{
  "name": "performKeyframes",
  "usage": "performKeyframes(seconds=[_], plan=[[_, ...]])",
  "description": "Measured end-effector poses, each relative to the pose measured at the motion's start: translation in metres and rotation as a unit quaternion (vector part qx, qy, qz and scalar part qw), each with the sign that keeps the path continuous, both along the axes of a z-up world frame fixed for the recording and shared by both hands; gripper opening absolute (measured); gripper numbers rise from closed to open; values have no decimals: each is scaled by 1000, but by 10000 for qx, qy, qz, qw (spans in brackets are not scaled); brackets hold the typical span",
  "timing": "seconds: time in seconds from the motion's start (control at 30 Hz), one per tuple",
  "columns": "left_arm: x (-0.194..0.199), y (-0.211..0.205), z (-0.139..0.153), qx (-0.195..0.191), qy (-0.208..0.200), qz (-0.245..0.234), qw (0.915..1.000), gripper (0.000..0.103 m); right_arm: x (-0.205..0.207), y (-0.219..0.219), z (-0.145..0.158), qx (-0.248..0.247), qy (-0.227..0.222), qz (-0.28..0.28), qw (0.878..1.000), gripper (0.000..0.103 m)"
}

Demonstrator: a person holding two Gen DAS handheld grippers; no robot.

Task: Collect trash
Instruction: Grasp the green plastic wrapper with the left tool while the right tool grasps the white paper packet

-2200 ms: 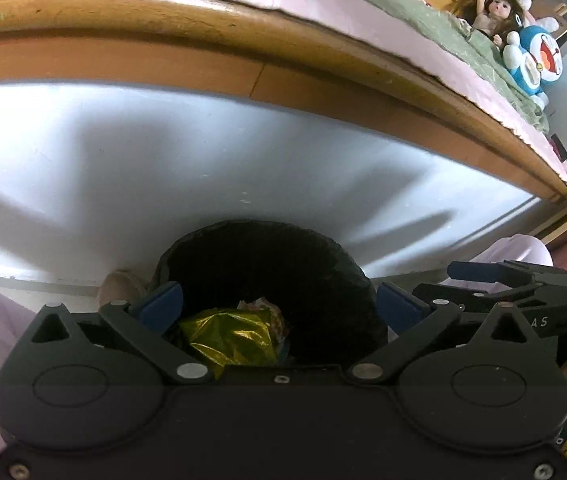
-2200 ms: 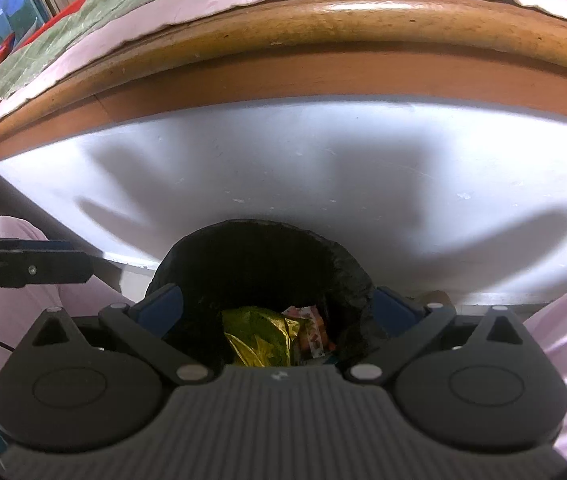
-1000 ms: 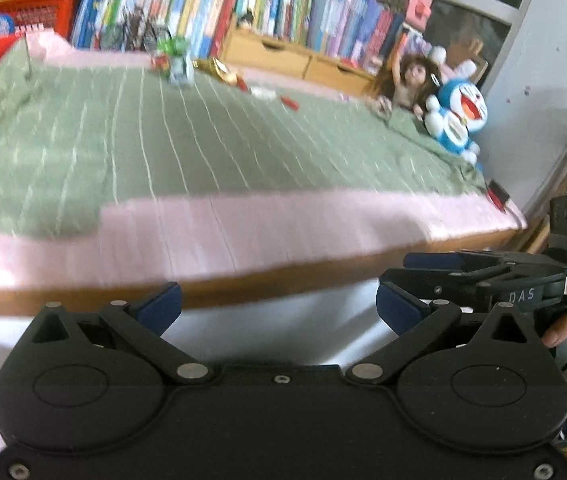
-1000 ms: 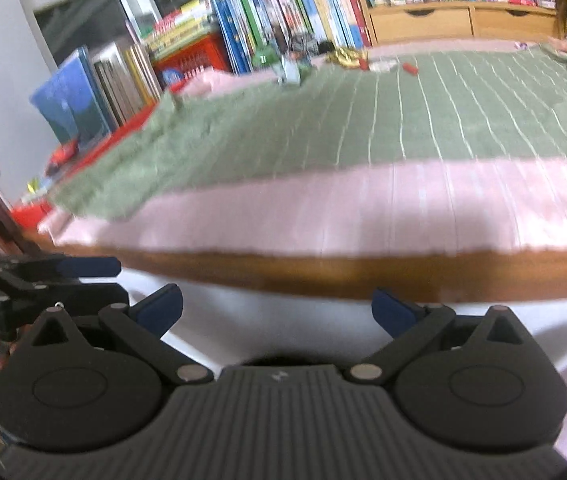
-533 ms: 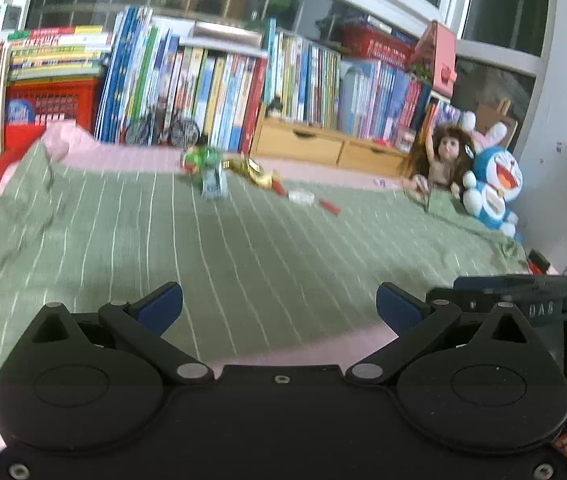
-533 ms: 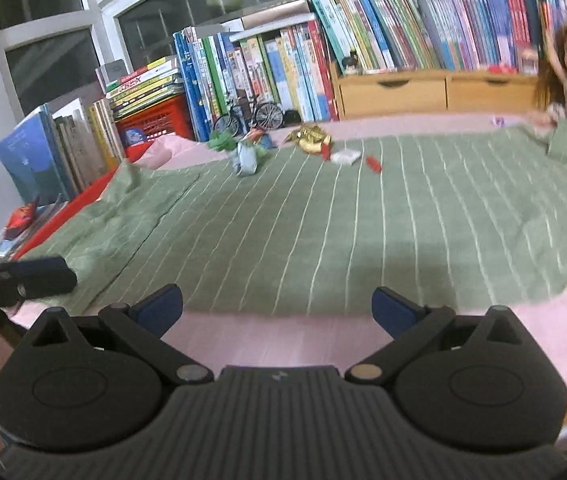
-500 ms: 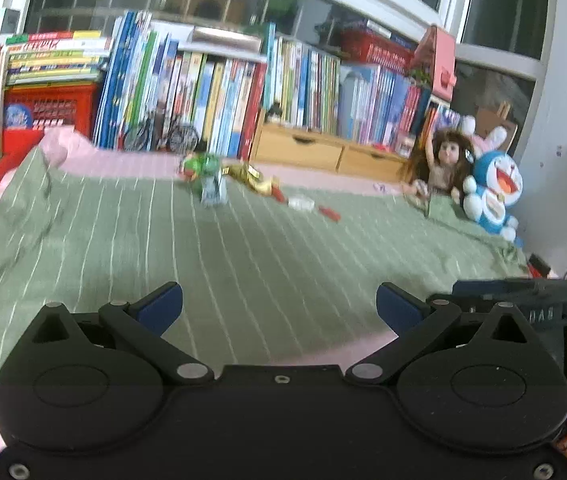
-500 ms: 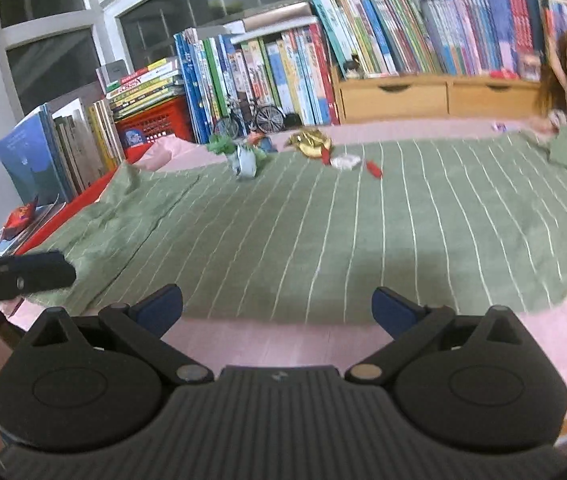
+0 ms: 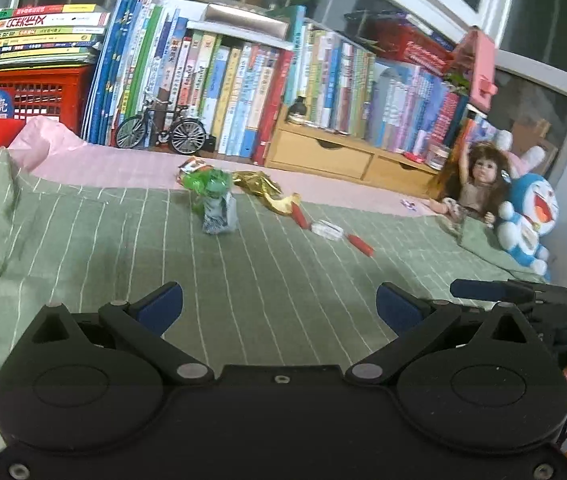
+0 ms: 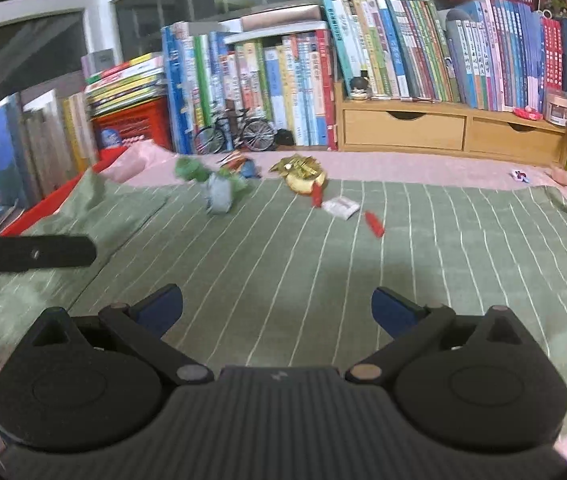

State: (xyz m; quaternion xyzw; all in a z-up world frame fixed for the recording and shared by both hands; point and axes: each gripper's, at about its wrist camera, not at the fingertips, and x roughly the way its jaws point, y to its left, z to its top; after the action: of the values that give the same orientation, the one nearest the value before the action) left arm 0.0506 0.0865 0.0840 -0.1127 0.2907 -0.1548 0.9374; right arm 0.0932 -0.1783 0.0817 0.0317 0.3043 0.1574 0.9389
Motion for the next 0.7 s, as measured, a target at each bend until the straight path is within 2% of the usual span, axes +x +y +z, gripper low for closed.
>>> performKeyframes(seconds=[0.13,0.23,0.4,0.5,0.6,0.7], plan=[[29,-3,-5,-25,154,74,9999,103,36,-8,-5,-14,88,-210,9997,103],[50,-6,-10,131,214,132,9996,103,55,-11,-9,-94,79,-156,9998,103],[87,-5,-20,-89,408,238,9988,103,82,-10,-16,-164,85,-181,9997,103],[107,-9,-26,0,438,258,9987,103,95,-9,-22,-194,126,-58,9997,103],[128,-12,-30,86,456,352,9983,103,113,-6,-28,-477,6,-30,9989,103],[147,-10,-35,-135,578,409,9974,103,129,-4,-35,-780,-174,-63,9968,103]])
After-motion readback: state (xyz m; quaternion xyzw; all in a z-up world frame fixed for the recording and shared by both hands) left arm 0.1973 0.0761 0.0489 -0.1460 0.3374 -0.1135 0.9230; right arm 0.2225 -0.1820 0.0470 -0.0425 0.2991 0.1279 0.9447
